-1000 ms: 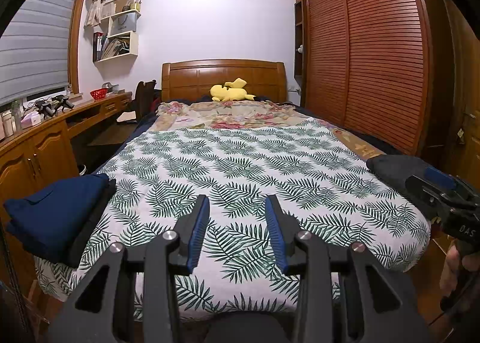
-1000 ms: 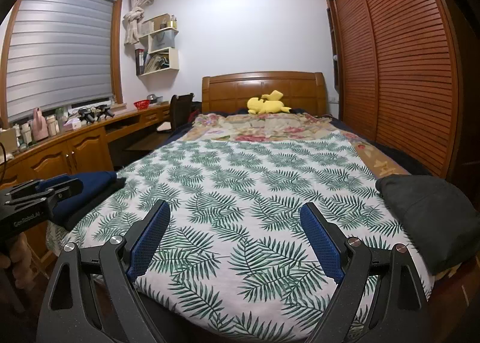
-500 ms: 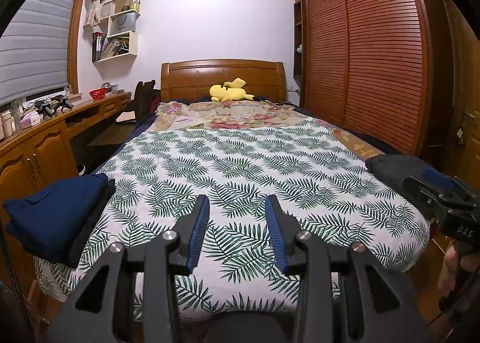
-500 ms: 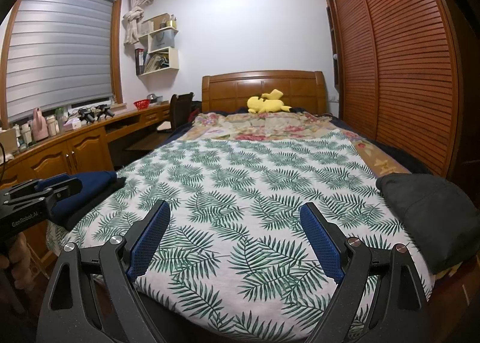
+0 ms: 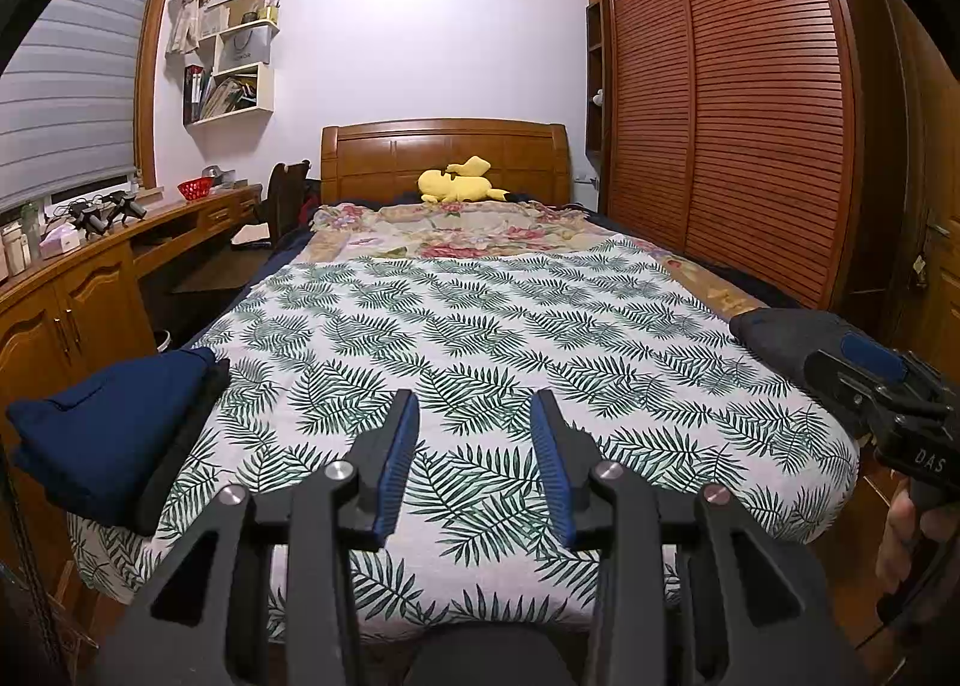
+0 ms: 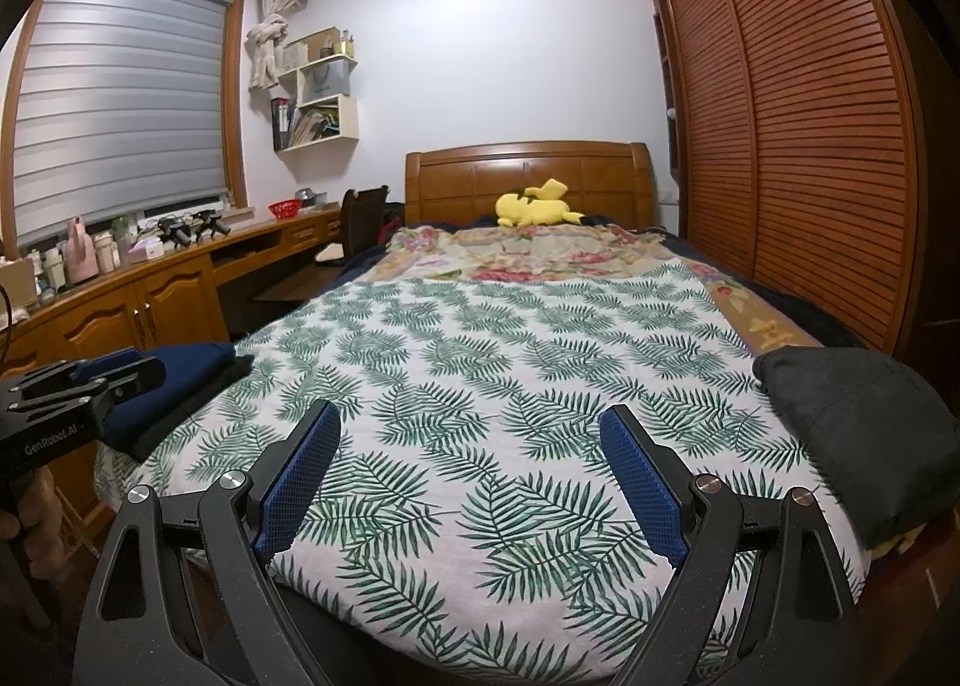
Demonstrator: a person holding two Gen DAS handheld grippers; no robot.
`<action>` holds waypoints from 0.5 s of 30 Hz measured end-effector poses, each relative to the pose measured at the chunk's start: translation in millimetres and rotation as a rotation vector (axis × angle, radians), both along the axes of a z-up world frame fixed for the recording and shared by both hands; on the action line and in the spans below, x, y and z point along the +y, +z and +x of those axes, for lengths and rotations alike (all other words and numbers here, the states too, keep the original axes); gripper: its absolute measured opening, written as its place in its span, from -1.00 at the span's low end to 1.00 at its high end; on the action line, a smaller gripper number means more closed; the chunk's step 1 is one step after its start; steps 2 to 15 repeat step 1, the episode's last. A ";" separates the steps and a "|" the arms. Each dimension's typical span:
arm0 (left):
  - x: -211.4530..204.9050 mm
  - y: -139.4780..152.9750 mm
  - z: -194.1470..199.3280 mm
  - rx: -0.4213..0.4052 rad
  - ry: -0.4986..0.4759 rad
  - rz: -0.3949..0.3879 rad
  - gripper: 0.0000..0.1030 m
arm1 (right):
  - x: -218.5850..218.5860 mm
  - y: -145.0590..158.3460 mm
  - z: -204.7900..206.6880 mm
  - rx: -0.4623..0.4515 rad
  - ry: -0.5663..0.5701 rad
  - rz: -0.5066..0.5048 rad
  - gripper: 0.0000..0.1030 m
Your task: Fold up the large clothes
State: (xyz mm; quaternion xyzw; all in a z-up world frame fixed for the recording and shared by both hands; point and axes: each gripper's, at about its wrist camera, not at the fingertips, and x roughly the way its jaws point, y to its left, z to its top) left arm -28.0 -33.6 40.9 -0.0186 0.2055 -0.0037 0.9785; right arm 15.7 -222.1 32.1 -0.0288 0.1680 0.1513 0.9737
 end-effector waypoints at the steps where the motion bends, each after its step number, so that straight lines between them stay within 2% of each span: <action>1: 0.1 0.0 0.1 0.000 0.000 -0.001 -0.28 | 1.0 0.0 -0.7 0.000 0.000 0.000 0.75; 15: 0.1 0.0 0.1 0.000 0.000 -0.001 -0.28 | 1.0 0.0 -0.7 0.000 0.000 0.000 0.75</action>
